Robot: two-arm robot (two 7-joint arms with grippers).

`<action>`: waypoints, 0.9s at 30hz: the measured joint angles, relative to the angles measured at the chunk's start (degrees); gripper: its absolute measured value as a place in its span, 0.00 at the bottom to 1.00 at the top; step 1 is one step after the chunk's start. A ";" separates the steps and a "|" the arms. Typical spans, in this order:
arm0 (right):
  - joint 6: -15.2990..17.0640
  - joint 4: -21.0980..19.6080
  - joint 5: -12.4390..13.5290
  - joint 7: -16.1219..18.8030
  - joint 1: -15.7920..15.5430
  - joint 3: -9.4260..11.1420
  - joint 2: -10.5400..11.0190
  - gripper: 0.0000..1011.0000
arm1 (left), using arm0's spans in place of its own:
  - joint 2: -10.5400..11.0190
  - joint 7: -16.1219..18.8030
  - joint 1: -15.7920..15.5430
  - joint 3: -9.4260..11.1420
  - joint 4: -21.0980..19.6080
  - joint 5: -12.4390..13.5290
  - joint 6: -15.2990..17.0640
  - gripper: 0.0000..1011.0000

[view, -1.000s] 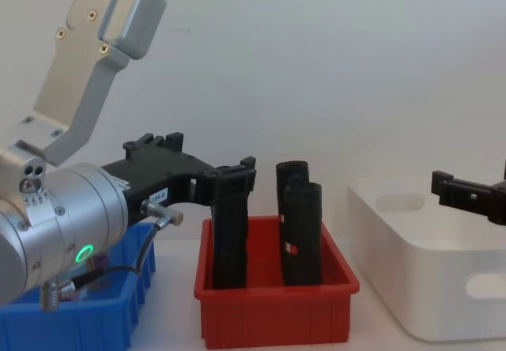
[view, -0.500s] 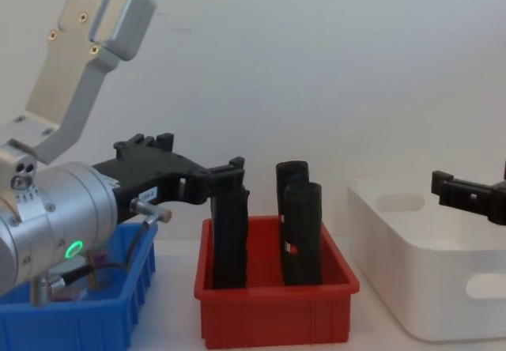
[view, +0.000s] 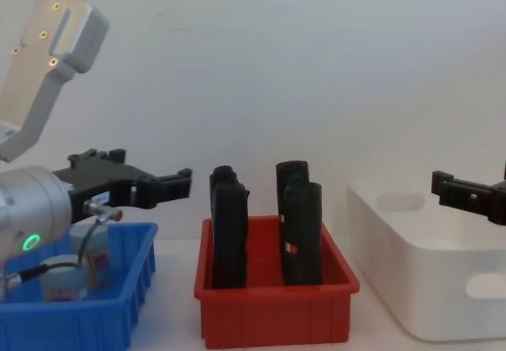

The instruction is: Pick the cotton swabs from the blue box and place them into the white box.

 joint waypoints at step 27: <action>0.00 0.00 0.00 0.00 0.00 0.00 0.00 0.99 | 1.09 -1.16 -4.20 -5.20 10.95 -6.60 6.92 0.99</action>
